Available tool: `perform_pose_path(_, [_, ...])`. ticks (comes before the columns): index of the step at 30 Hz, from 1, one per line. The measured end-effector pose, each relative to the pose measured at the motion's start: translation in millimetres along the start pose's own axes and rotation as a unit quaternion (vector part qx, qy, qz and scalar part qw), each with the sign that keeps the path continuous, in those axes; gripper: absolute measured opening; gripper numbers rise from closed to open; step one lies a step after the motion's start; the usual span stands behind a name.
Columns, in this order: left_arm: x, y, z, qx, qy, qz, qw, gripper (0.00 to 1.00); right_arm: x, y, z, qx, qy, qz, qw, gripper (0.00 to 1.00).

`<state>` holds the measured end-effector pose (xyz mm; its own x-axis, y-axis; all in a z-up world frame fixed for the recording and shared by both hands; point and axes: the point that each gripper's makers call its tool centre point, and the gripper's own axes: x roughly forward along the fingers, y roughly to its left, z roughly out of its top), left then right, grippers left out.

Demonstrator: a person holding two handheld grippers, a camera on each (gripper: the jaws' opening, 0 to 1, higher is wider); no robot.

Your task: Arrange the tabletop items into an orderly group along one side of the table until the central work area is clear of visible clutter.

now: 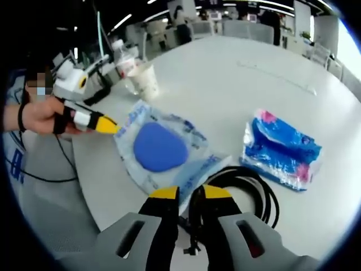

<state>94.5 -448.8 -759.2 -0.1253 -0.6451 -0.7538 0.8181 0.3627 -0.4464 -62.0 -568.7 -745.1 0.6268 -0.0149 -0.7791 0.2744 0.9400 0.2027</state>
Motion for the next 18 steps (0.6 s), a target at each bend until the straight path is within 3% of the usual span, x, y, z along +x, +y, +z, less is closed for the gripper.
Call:
perform_pose_path(5, [0.4,-0.7,-2.0,-0.022,-0.011,-0.011,0.9996,0.12,3.3,0.2,-2.3,0.013,0.001,0.001,0.9999,0.1])
perform_pose_path(11, [2.7,-1.5,-4.5,-0.026,-0.011,-0.008,0.9996,0.01,7.2,-0.5,-4.4,0.037,0.004,0.001,0.9993,0.02])
perform_pose_path(18, [-2.5,-3.8,10.6,-0.031,-0.036,-0.006,0.9988,0.0,0.5,4.1,18.6,0.042,-0.036,0.026,0.9981,0.0])
